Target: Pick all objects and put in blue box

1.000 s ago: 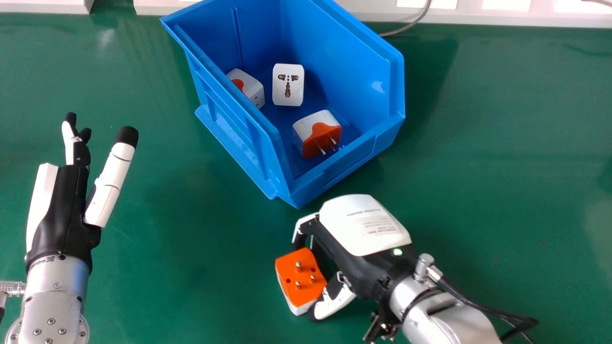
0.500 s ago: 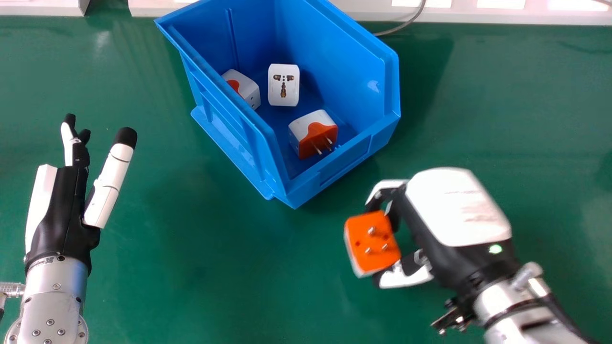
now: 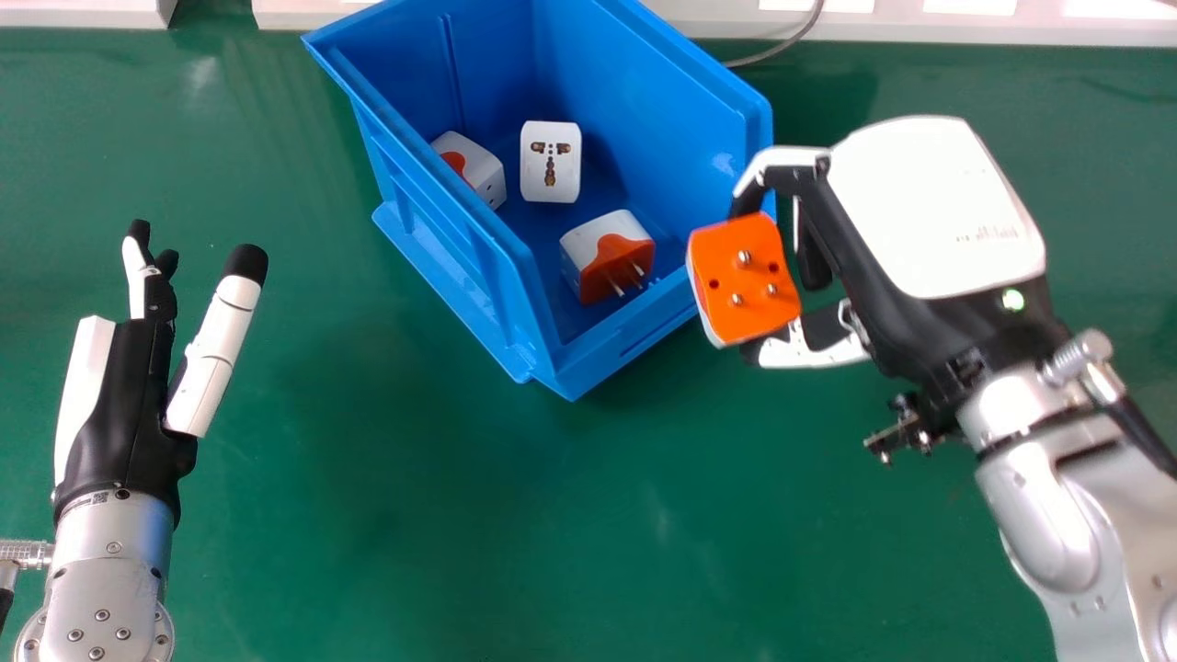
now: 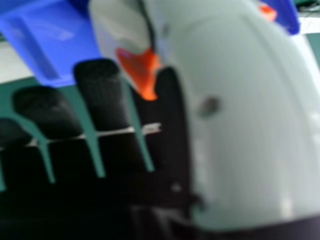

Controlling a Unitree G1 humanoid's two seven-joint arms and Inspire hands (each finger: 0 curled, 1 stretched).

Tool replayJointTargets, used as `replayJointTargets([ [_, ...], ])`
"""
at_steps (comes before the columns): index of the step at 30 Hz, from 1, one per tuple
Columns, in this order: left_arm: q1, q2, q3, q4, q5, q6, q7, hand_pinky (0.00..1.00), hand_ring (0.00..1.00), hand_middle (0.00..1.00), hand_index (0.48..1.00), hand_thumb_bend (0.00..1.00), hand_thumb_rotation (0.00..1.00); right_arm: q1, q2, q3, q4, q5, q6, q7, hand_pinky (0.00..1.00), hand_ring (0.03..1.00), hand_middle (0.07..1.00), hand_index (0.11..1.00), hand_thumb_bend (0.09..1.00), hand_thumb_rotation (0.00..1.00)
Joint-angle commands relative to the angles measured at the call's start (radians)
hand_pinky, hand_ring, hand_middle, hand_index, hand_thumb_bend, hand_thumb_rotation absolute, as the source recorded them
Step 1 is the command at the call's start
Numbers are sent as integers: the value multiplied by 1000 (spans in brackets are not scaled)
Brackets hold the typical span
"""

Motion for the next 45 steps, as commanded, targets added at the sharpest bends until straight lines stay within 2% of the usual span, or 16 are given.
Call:
replayJointTargets([
  [1, -11, 1, 2, 1, -2, -18, 3, 1000, 1000, 1000, 1000, 731, 1000, -91, 10, -1, 35, 8, -6, 6, 40, 87, 161, 469, 492, 145],
  [8, -11, 2, 1, 12, -4, -33, 7, 1000, 1000, 1000, 1000, 729, 1000, -310, 60, 46, 251, -8, -11, -24, 62, 116, 199, 469, 492, 144],
  [13, -10, 2, 2, 13, -6, -37, 6, 1000, 1000, 1000, 1000, 730, 1000, -410, 83, 76, 387, -1, -17, -62, 69, 125, 208, 469, 492, 144],
  [17, -8, 2, 4, 15, -10, -39, 3, 1000, 1000, 1000, 1000, 730, 1000, -548, 132, 120, 589, -4, -13, -91, 79, 134, 221, 471, 491, 144],
  [24, 3, -6, 4, 0, -12, -36, 3, 1000, 1000, 1000, 1000, 728, 1000, -707, 201, 191, 838, -9, 2, -149, 58, 113, 196, 473, 491, 142],
  [29, 2, -7, 3, 3, -10, -38, 5, 1000, 1000, 1000, 1000, 723, 1000, -771, 232, 229, 959, 2, 2, -193, 40, 91, 172, 482, 499, 132],
  [39, 12, -9, 2, -12, -9, -29, 4, 1000, 1000, 1000, 1000, 727, 1000, -863, 290, 281, 1103, 12, 5, -239, 40, 82, 154, 477, 509, 117],
  [43, 18, -13, 0, -23, -9, -25, 4, 1000, 1000, 1000, 1000, 736, 1000, -875, 302, 279, 1128, 31, -10, -276, 77, 114, 186, 472, 510, 116],
  [45, 21, -14, -1, -29, -7, -25, 6, 1000, 1000, 1000, 1000, 732, 1000, -871, 302, 289, 1126, 26, 4, -282, 209, 271, 328, 471, 509, 107],
])
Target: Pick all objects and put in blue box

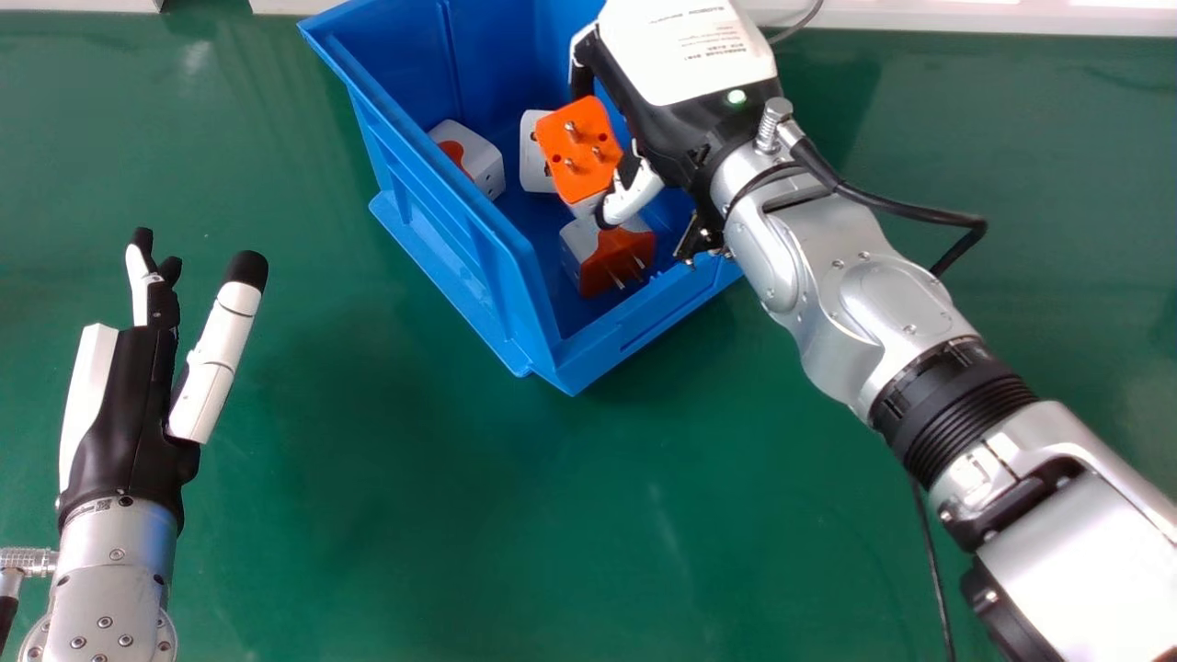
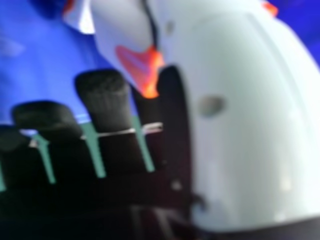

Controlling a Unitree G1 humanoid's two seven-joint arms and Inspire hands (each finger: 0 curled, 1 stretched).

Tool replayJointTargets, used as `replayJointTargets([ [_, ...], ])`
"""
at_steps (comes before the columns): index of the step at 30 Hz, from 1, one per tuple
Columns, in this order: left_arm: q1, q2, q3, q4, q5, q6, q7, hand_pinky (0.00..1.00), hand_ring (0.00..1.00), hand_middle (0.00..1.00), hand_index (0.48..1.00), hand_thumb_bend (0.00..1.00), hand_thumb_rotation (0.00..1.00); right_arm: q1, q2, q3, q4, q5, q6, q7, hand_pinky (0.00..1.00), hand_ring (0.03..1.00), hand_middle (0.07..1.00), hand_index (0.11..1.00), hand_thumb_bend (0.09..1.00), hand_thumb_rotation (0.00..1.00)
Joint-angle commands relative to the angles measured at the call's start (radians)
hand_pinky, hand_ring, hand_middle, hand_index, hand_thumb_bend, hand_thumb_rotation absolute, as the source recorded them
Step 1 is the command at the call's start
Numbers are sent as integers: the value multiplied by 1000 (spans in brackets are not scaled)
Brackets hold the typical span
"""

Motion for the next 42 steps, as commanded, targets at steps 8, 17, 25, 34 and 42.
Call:
replayJointTargets([
  [8, 1, 0, -2, -13, 8, -17, 10, 1000, 1000, 1000, 1000, 721, 1000, -29, -23, 57, -65, -51, 50, -39, 681, 847, 908, 895, 653, 762],
  [17, 0, 4, -1, -15, 9, -13, 7, 1000, 1000, 1000, 1000, 733, 1000, -10, -29, 57, -85, -36, 64, -35, 759, 924, 972, 960, 625, 825],
  [25, -5, 5, -4, -19, 11, -2, 5, 1000, 1000, 1000, 1000, 739, 1000, 3, -30, 61, -104, -39, 98, -30, 770, 931, 975, 952, 591, 817],
  [34, -6, 6, -6, -23, 14, 0, 5, 1000, 1000, 1000, 1000, 733, 1000, 11, -34, 68, -117, -38, 111, -23, 773, 931, 973, 952, 580, 814],
  [42, -16, 12, -6, -4, 17, -5, 7, 1000, 1000, 1000, 1000, 729, 1000, 155, -91, 43, -340, -38, 156, 15, 792, 928, 970, 954, 482, 817],
])
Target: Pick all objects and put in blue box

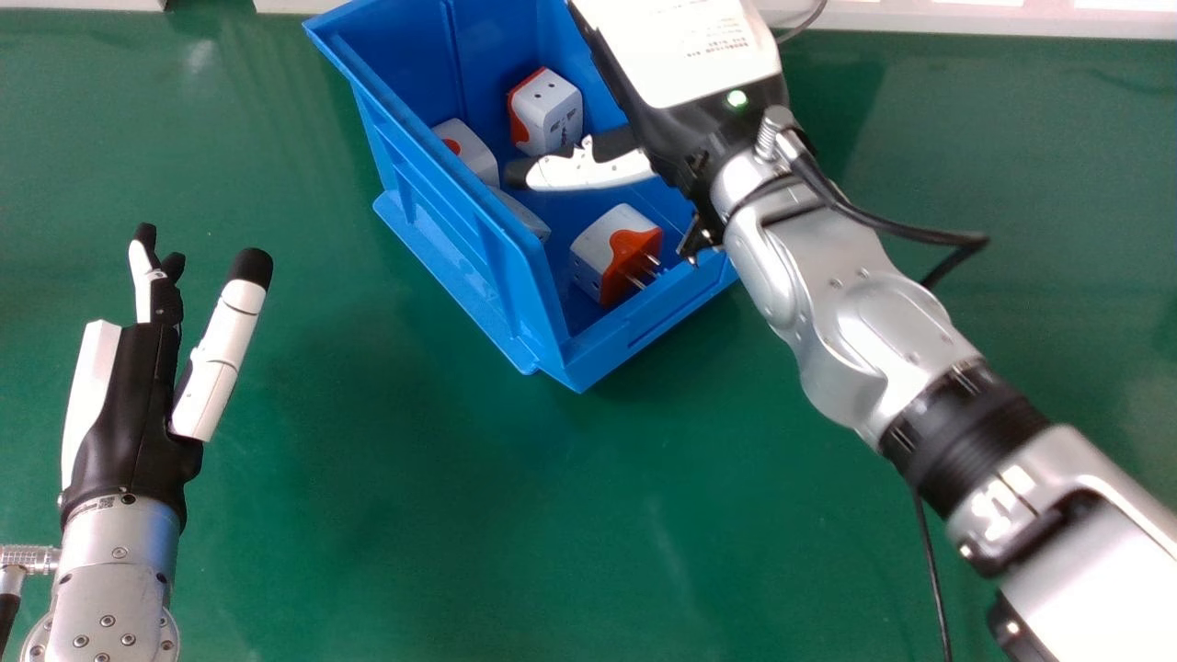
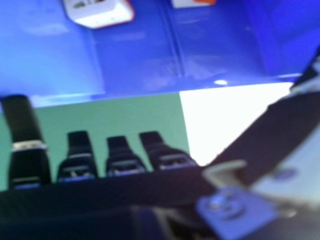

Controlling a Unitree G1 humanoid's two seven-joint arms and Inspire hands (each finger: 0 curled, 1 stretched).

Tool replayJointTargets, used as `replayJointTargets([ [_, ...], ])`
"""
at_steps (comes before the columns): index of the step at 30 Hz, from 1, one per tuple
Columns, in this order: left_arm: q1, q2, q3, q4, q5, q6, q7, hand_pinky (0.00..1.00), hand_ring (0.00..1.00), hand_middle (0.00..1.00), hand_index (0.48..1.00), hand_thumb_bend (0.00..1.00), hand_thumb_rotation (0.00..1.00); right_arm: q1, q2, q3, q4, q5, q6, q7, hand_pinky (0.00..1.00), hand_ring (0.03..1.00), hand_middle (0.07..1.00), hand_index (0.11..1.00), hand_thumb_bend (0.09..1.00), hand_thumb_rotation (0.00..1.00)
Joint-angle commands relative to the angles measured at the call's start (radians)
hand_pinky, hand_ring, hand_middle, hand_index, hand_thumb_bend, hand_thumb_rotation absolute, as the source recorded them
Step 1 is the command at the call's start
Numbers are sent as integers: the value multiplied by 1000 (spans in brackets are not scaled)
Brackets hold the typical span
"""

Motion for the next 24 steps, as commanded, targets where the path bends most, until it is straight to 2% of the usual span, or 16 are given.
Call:
replayJointTargets([
  [1, -8, 9, 0, -7, 13, -6, 6, 1000, 1000, 1000, 1000, 729, 1000, 47, -27, -28, -99, -5, 27, -1, 792, 928, 970, 954, 479, 818],
  [9, -21, 17, 6, 8, 6, 2, -1, 1000, 1000, 1000, 1000, 724, 1000, 261, -75, -55, -337, -42, 69, -48, 820, 925, 956, 946, 423, 821],
  [18, -24, 16, 6, -8, 5, 24, -5, 1000, 1000, 1000, 1000, 716, 1000, 646, -84, -114, -717, -59, 111, -43, 810, 916, 946, 937, 407, 818],
  [24, -23, 16, 7, -11, 8, 26, -2, 1000, 1000, 1000, 1000, 716, 1000, 963, -78, -177, -959, -44, 112, -70, 794, 901, 930, 914, 383, 823],
])
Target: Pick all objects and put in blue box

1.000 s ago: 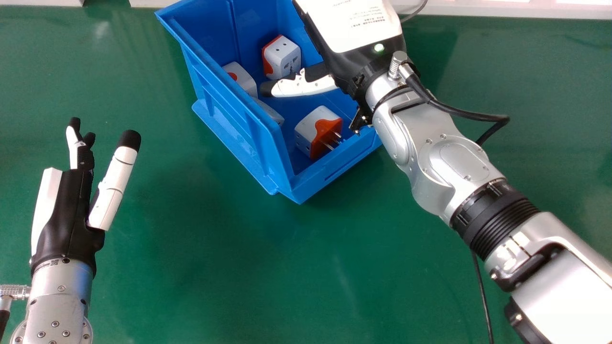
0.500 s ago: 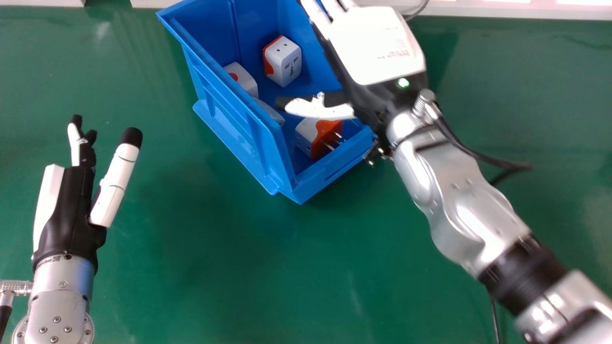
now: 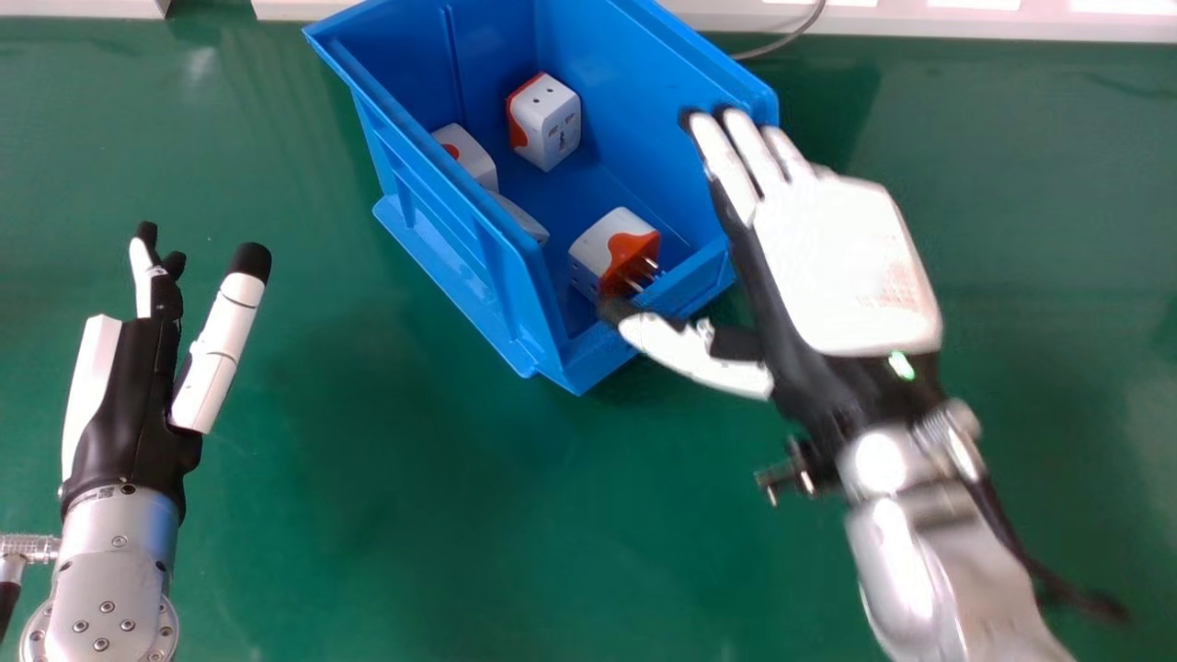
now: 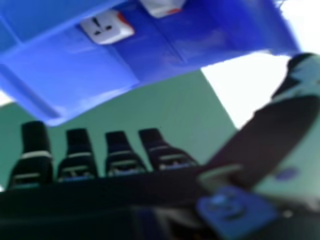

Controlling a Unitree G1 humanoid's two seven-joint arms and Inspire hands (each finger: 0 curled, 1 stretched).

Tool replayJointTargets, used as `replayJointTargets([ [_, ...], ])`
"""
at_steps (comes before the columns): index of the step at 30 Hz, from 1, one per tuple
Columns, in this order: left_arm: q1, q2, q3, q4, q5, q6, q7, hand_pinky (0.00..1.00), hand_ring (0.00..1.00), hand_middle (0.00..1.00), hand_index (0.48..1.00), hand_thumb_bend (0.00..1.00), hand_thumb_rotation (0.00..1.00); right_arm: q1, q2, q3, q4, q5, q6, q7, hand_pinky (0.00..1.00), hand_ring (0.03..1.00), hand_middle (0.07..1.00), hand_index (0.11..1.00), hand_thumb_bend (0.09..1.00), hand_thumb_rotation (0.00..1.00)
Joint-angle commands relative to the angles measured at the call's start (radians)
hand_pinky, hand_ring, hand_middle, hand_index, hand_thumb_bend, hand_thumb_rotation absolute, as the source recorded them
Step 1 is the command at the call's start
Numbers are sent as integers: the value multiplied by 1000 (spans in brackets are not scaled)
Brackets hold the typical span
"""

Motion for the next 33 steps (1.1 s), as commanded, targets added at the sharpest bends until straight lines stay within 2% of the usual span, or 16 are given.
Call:
replayJointTargets([
  [1, -1, 8, 3, -20, 10, -6, 5, 1000, 1000, 1000, 1000, 716, 1000, 119, 9, -57, -117, 18, -5, -30, 794, 901, 930, 914, 383, 823],
  [4, -1, 7, 2, -21, 10, -5, 7, 1000, 1000, 1000, 1000, 720, 1000, 228, 45, -121, -184, 106, -30, -36, 791, 898, 930, 924, 365, 832],
  [7, -6, 9, 3, -7, 7, -12, 8, 1000, 1000, 1000, 1000, 723, 1000, 304, 118, -194, -222, 255, -69, -52, 802, 908, 940, 940, 354, 883],
  [9, -6, 10, 4, -2, 6, -17, 8, 1000, 1000, 1000, 1000, 722, 1000, 335, 178, -241, -222, 382, -124, -74, 811, 921, 950, 951, 341, 957],
  [11, -4, 10, 4, 0, 6, -23, 9, 1000, 1000, 1000, 1000, 722, 1000, 347, 232, -284, -202, 522, -184, -72, 811, 922, 952, 952, 338, 966],
  [13, -4, 9, 2, 1, 8, -26, 10, 1000, 1000, 1000, 1000, 724, 1000, 349, 278, -325, -203, 691, -200, -15, 830, 940, 961, 957, 351, 978],
  [15, -1, 6, -1, -5, 10, -25, 11, 1000, 1000, 1000, 1000, 739, 1000, 354, 294, -354, -227, 817, -185, 51, 950, 985, 990, 989, 409, 995],
  [18, 7, 5, -1, -9, 9, -31, 11, 1000, 1000, 1000, 1000, 770, 1000, 349, 272, -406, -257, 941, -142, 145, 984, 995, 997, 997, 414, 999],
  [22, 20, 3, 5, -7, 2, -48, 10, 1000, 1000, 1000, 1000, 803, 1000, 329, 213, -457, -293, 1017, -75, 242, 998, 1000, 1000, 1000, 395, 1000],
  [27, 38, 2, 19, 2, -16, -77, 5, 1000, 1000, 1000, 1000, 799, 1000, 298, 151, -509, -326, 1071, 24, 317, 991, 1000, 1000, 1000, 371, 1000],
  [31, 76, -3, 43, -5, -45, -116, 0, 1000, 1000, 1000, 1000, 797, 1000, 307, 136, -524, -330, 1099, 60, 345, 982, 1000, 1000, 1000, 361, 1000],
  [33, 98, -8, 55, -12, -65, -128, -5, 1000, 1000, 1000, 1000, 764, 1000, 314, 136, -521, -323, 1104, 55, 356, 975, 1000, 1000, 1000, 358, 1000],
])
